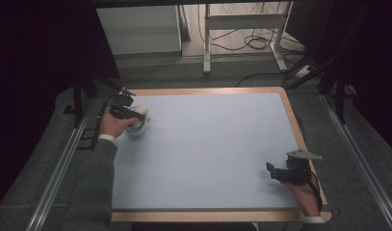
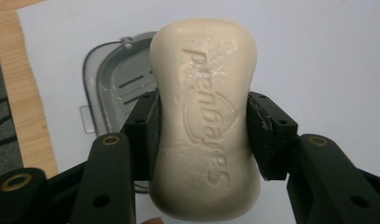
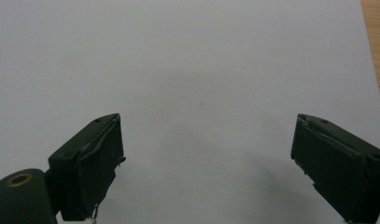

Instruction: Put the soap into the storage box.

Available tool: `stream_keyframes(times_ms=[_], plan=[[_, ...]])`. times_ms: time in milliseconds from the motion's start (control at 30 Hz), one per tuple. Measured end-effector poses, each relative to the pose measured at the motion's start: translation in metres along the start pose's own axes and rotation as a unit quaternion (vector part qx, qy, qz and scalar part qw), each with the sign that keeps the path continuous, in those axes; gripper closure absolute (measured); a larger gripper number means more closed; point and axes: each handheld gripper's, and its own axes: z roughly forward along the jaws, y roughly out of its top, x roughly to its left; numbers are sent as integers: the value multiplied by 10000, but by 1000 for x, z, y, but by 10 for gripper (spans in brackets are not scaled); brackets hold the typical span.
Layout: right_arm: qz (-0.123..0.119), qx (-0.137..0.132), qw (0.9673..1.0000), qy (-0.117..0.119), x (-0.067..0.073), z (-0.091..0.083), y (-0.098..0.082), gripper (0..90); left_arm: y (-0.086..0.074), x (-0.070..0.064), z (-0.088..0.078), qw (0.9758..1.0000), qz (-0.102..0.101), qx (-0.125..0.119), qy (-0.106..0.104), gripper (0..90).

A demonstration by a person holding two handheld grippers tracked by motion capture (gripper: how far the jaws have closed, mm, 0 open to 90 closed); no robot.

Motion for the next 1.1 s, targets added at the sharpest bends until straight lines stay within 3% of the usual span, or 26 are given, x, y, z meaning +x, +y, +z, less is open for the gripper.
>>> stream_keyframes(times_ms=[233,700,833,1100], plan=[[11,12,10000,-13,-1,0,-1,91,2,8,15,9997,-176,77,135,495],[9,22,10000,-31,-2,1,-2,91,0,13,36,9989,-322,293,149,491],[5,14,10000,-12,-2,0,-1,91,1,10,29,9991,-388,-134,-59,376],[-20,3,10000,-14,0,0,-1,91,-3,-7,13,9988,-112,-374,-309,301]])
